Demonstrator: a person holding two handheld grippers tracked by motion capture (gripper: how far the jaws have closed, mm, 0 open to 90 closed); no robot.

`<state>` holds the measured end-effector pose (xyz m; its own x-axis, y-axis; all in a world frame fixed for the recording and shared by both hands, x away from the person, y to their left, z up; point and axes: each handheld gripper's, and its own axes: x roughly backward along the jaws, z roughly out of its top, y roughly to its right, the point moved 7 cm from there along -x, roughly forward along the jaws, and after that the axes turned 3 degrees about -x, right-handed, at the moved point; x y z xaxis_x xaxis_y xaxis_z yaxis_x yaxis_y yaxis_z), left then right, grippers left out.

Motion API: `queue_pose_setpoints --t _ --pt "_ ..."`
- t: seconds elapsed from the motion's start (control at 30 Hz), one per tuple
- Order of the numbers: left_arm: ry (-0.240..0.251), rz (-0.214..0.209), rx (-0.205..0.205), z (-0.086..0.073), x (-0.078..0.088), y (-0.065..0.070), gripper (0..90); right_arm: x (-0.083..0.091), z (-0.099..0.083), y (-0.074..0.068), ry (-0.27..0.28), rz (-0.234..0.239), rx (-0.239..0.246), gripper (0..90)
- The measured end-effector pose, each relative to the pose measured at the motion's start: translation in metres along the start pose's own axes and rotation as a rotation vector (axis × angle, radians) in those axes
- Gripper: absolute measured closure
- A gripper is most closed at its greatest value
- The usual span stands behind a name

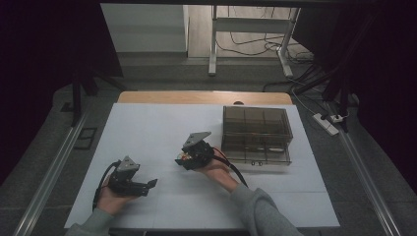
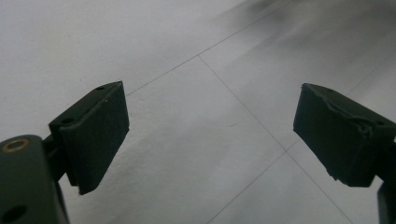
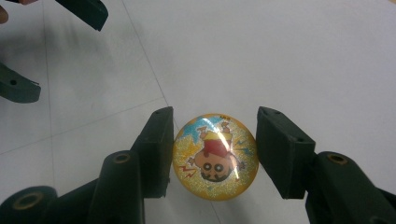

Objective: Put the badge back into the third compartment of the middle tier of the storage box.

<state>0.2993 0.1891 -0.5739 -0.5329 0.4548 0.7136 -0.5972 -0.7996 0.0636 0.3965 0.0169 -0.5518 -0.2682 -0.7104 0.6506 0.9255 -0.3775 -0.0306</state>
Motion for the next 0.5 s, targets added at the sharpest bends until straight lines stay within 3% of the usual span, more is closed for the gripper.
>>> queue_pose_setpoints --t 0.5 --pt "0.002 0.004 0.000 0.000 0.000 0.000 10.9 0.023 -0.003 0.005 0.038 -0.016 -0.009 47.2"
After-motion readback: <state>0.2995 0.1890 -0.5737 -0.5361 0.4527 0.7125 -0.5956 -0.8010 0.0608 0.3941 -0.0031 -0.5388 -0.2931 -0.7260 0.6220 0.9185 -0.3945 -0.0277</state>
